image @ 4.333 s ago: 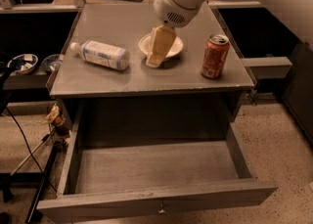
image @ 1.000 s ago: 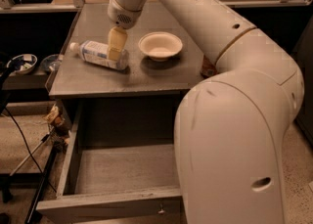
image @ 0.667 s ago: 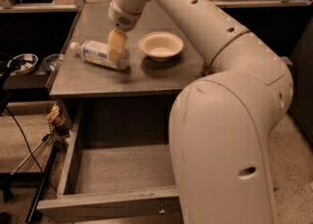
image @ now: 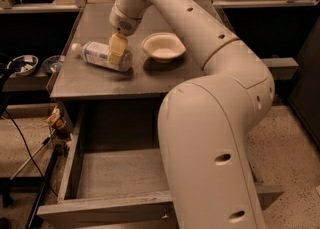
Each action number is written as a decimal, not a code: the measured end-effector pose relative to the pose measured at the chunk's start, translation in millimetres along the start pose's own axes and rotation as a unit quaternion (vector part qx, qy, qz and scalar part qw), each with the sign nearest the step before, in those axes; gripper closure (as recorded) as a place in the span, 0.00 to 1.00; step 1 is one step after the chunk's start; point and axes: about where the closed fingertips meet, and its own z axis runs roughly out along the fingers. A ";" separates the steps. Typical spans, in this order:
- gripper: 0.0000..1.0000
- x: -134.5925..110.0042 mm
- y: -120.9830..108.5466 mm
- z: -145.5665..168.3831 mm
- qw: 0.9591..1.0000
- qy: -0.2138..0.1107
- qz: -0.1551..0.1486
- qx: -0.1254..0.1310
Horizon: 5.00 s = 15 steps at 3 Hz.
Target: Place blue plastic bottle into top drawer
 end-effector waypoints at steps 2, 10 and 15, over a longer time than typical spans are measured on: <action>0.00 8.8 17.0 20.9 0.999 0.016 0.027 -0.034; 1.00 -2.6 33.5 -58.3 0.999 -0.010 0.015 0.029; 1.00 1.3 138.1 -86.3 0.992 -0.015 0.062 0.108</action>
Offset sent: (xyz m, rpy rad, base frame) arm -0.0214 -0.0029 -0.0316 -0.0480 0.1311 -0.0413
